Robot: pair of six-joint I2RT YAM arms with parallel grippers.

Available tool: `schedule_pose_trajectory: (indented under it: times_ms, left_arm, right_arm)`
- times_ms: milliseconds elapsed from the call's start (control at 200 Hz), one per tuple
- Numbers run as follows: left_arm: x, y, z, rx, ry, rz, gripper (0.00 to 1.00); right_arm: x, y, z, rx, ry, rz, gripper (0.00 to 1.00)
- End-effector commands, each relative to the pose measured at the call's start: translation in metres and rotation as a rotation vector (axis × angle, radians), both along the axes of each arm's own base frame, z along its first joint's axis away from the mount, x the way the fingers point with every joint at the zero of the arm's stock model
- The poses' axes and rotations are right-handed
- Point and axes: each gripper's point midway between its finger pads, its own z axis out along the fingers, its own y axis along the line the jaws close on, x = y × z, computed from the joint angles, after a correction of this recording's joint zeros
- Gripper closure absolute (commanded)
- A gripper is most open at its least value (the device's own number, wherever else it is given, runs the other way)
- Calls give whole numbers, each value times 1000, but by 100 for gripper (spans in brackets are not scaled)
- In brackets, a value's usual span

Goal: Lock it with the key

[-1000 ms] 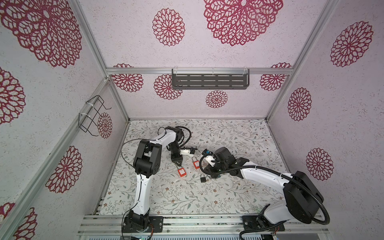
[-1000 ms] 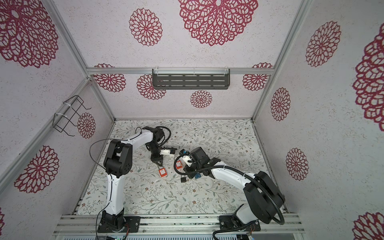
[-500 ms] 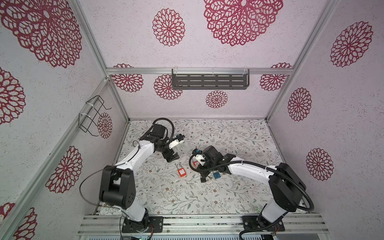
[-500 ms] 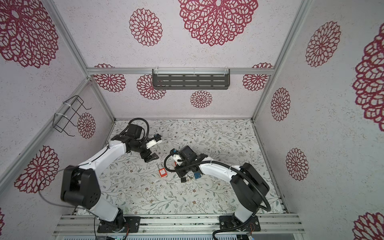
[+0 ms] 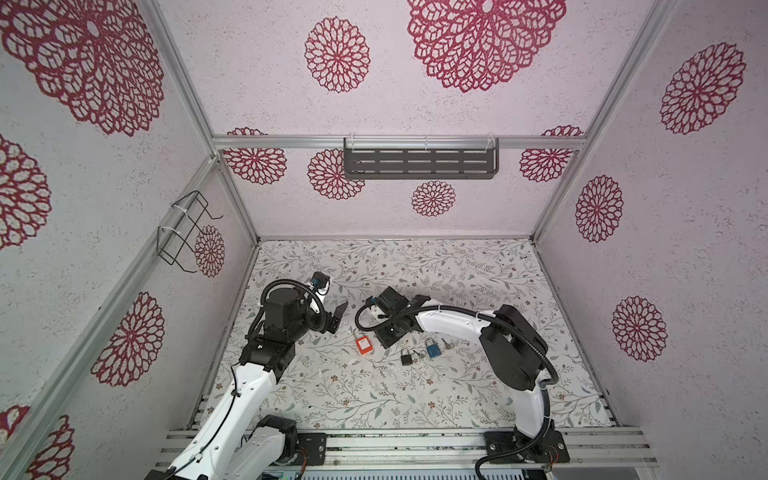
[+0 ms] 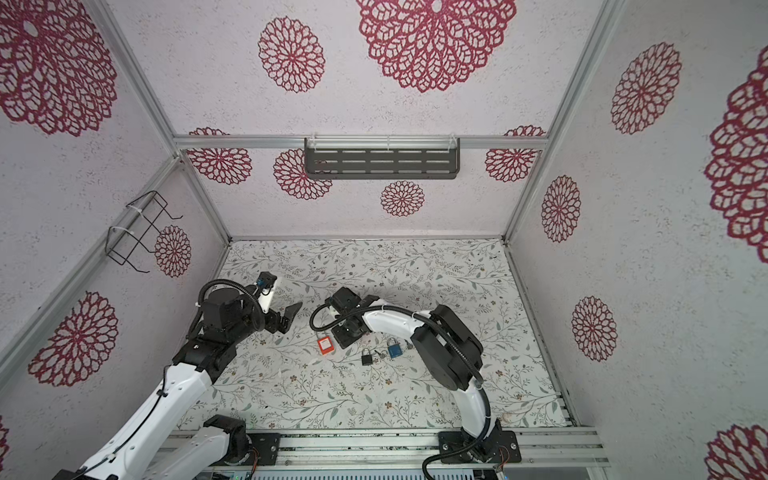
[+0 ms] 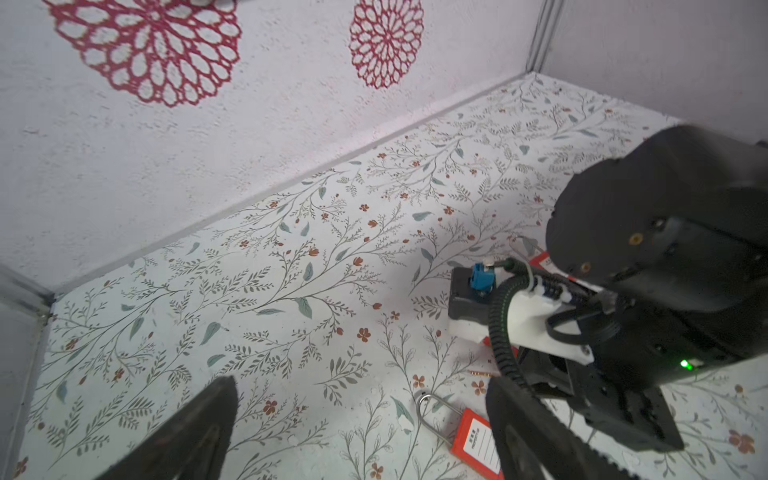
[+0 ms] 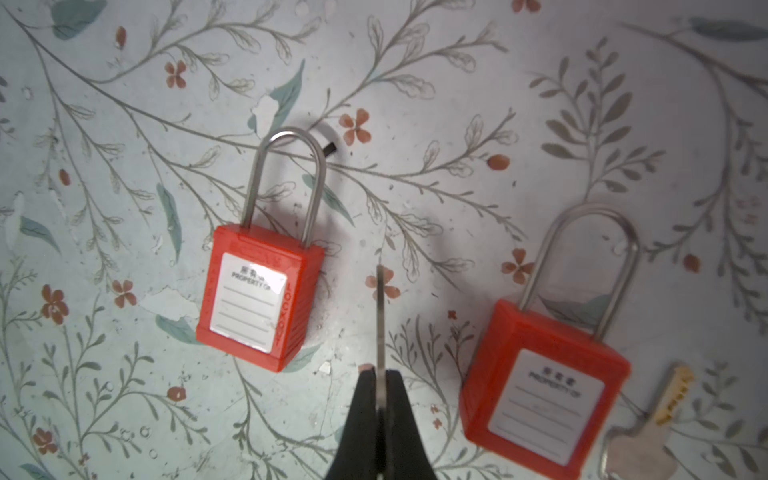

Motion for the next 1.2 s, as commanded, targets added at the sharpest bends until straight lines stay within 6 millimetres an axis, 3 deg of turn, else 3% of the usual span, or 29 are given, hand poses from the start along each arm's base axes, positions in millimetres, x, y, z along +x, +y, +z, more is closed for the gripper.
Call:
schedule_pose_trajectory:
  times_ms: [0,130,360,460,535,666,776,846,906,956,1081,1196]
  left_arm:
    - [-3,11,10,-108,-37,91,3]
    - [-11,15,5,-124,-41,115,3]
    - [-14,15,2,-141,-27,114,3]
    - [-12,14,3,-149,-27,115,3]
    - [-10,14,6,-147,-29,117,3]
    - [-1,24,16,-134,-66,178,3]
    - [17,66,19,-154,-132,429,3]
    - [24,89,15,-167,-182,550,3]
    - [30,108,8,-144,-210,626,3]
    - [35,124,-3,-116,-212,686,3]
    - [53,146,-39,-35,-186,726,3]
    - [64,148,-68,4,-222,701,3]
  right_arm:
    - [-6,6,2,-27,16,10,100]
    - [-8,9,-4,-59,22,24,100]
    - [-9,12,2,-64,-12,37,77]
    - [-5,12,14,-48,-61,31,71]
    - [0,13,32,-22,-118,28,70]
    - [11,15,83,52,-268,42,58]
    - [27,-1,135,106,-471,20,41]
    - [41,-30,156,130,-598,-46,29]
    - [57,-67,165,168,-674,-130,20]
    - [71,-108,168,191,-739,-226,2]
    - [98,-235,156,117,-986,-561,1]
    - [100,-323,136,3,-1093,-774,1]
